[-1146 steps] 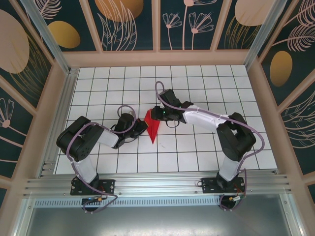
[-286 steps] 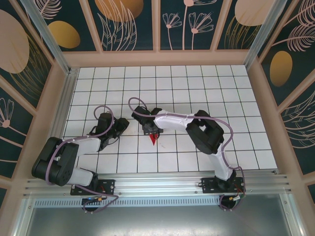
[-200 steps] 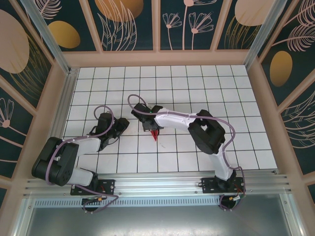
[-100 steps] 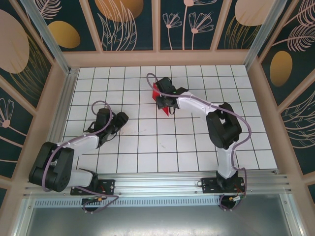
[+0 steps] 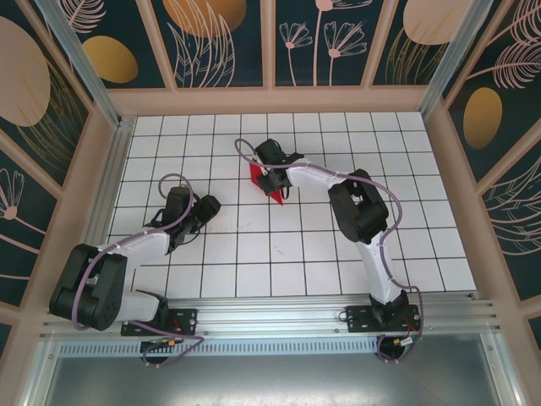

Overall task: Fold a paper plane with a square sheet of paper (pick it up from the middle)
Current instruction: Move the paper plane to the center of the table.

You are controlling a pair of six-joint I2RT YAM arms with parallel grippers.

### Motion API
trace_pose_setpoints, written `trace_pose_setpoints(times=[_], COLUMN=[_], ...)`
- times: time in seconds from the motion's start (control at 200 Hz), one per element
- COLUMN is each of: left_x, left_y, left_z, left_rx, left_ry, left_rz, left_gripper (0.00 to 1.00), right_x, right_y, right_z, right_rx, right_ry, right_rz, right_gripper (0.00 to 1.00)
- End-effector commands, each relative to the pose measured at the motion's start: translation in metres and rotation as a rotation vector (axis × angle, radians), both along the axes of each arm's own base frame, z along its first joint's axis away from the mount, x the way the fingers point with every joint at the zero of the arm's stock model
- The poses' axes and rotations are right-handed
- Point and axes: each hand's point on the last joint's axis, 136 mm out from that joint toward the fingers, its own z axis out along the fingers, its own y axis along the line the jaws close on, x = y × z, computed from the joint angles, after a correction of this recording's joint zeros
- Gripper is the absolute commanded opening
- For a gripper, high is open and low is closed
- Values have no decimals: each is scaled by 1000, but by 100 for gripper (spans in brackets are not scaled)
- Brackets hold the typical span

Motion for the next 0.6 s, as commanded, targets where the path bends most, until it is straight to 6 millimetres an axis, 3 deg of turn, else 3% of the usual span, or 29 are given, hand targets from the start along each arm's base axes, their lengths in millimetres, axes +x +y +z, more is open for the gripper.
trace_pose_setpoints(times=[0.0, 0.445, 0.596], left_x=[5, 5, 6], left_y=[2, 1, 2], left_z=[8, 4, 7], left_rx=[22, 28, 36], left_ry=[-20, -11, -16], left_rz=[-5, -14, -13], left_gripper=[60, 60, 60], right_x=[3, -1, 9], right_y=[0, 0, 2], right_z=[-6, -21, 4], right_rx=[-13, -41, -40], right_ry=[26, 58, 9], right_rz=[3, -3, -24], right_gripper=[18, 19, 20])
